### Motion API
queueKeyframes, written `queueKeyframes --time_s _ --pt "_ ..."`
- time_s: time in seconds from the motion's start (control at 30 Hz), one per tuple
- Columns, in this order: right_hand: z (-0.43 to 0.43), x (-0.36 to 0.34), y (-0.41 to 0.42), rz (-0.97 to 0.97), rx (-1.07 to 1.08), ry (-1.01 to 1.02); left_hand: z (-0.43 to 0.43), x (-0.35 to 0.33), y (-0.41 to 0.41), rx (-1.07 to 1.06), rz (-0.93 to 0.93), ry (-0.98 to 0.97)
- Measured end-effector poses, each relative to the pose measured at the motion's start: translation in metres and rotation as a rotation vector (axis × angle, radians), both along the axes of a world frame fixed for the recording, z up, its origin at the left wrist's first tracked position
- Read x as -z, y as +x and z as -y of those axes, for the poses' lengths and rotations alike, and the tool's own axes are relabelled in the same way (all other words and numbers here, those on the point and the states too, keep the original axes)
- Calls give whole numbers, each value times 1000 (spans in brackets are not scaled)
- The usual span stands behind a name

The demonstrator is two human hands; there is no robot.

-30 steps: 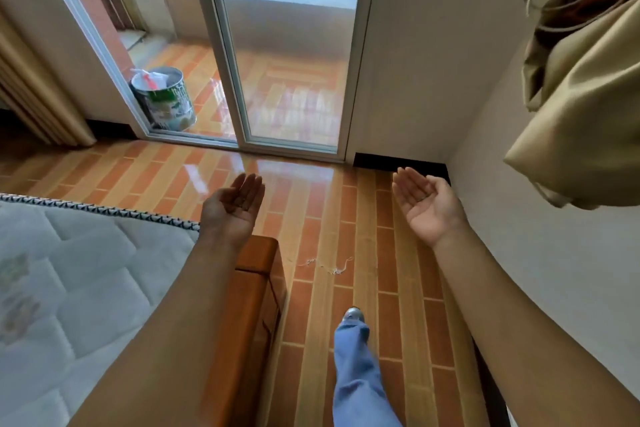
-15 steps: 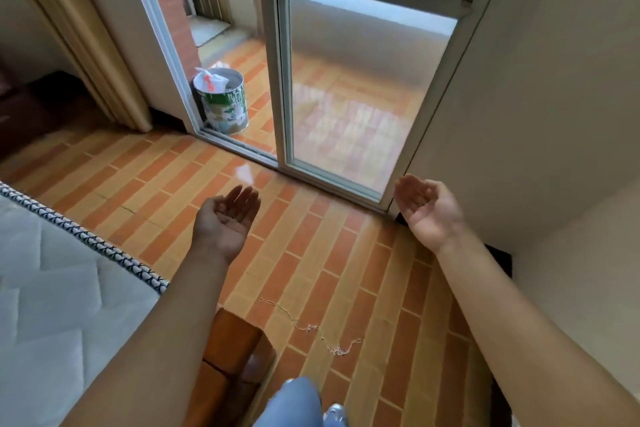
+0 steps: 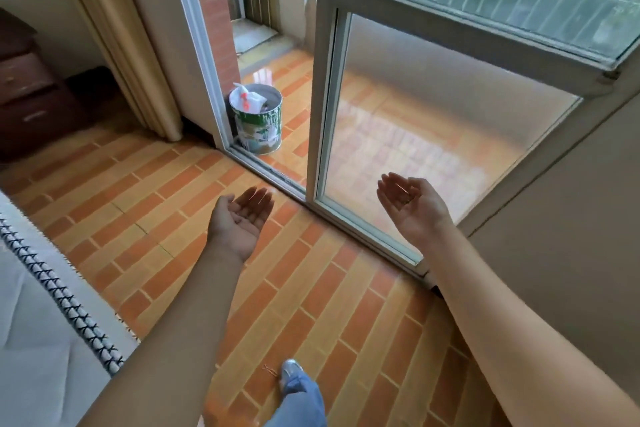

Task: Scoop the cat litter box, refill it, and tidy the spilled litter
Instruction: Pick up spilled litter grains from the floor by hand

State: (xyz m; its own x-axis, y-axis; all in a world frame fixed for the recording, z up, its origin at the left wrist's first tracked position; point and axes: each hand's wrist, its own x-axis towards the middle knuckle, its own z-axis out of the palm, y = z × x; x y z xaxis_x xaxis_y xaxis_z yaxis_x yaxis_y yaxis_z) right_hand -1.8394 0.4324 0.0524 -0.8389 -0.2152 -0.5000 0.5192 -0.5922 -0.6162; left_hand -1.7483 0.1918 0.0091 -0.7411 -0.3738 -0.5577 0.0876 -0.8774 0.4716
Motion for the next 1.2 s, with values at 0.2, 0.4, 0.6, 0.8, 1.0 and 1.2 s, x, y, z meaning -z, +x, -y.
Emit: queueKeyframes --time_s 0.2,0.4,0.6,0.8,1.0,1.2 --pt "81 -1 -96 10 -84 -29 62 -6 -81 -51 20 3" --pt "164 2 -180 31 -187 -15 124 -11 -151 -111 24 -9" --pt "249 20 -282 43 -280 -55 193 -13 -242 -163 49 -65" --pt "330 33 -391 81 -357 -65 259 -12 -343 -194 115 -66" --pt "400 28 -476 121 -394 -19 327 -5 -428 -235 101 -35" --pt "465 41 -544 145 -344 -26 397 17 -508 -216 62 4"
